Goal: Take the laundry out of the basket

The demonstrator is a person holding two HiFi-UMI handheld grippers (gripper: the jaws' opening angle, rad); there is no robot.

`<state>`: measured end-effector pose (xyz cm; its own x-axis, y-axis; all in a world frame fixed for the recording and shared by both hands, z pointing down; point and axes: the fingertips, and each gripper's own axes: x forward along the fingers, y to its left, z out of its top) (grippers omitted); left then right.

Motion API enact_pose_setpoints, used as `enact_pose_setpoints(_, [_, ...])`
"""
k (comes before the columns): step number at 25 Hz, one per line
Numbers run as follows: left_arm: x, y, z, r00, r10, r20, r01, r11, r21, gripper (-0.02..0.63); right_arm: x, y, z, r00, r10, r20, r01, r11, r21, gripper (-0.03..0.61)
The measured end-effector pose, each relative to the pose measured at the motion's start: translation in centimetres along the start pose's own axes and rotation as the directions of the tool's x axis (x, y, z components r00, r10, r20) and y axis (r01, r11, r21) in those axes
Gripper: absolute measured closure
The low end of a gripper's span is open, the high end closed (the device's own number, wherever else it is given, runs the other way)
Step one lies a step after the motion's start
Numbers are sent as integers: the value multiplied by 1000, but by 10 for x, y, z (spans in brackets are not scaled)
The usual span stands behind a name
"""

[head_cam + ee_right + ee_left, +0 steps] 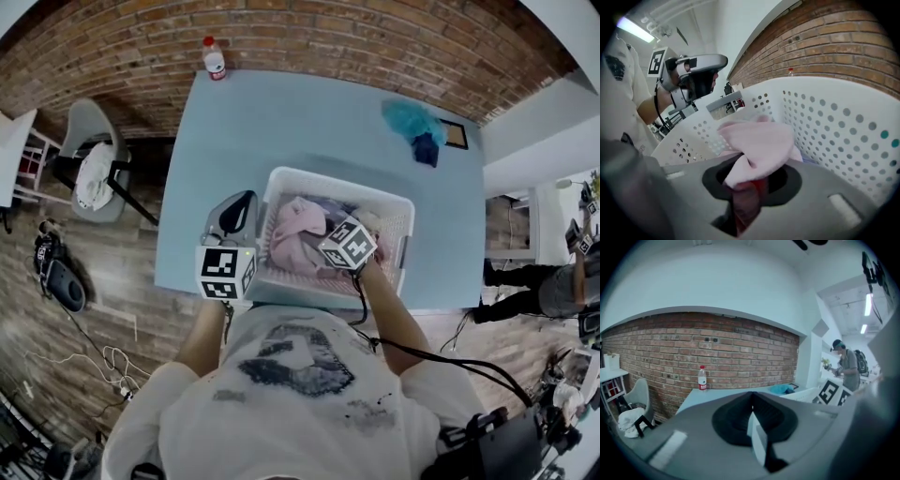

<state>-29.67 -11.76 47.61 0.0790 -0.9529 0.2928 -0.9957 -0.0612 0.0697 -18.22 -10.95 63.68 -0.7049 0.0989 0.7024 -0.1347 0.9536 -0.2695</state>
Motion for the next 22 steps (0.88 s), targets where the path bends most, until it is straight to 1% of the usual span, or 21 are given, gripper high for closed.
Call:
enact_pose_setpoints(4, [4,-2,0,999,-41,0,41,999,6,623,-22,1,17,992,-57,114,50,997,67,486])
enact_pose_setpoints(6, [6,-2,2,998,-61,3,61,998,13,623,-36,-1,27,979,-91,183,73,992,106,488])
enact_pose_setpoints(8, [7,-4,8,997,-83,12,82,996,32,623,-52,-3,36,959,-133,250,99,985,143,488])
enact_pose_setpoints(11, [8,-7,18,993,-117,29,115,991,69,623,-75,-9,46,919,-214,330,156,969,193,489])
enact_pose_setpoints(15, [9,-6,22,987,-155,36,152,985,84,623,-100,-10,58,859,-315,403,224,940,259,489])
enact_pose_setpoints(19, [9,-6,24,981,-192,41,187,977,101,623,-125,-5,77,789,-391,474,263,912,314,489])
enact_pose_setpoints(22, [9,-7,26,976,-214,45,208,972,111,623,-145,-1,89,738,-444,508,290,888,357,489])
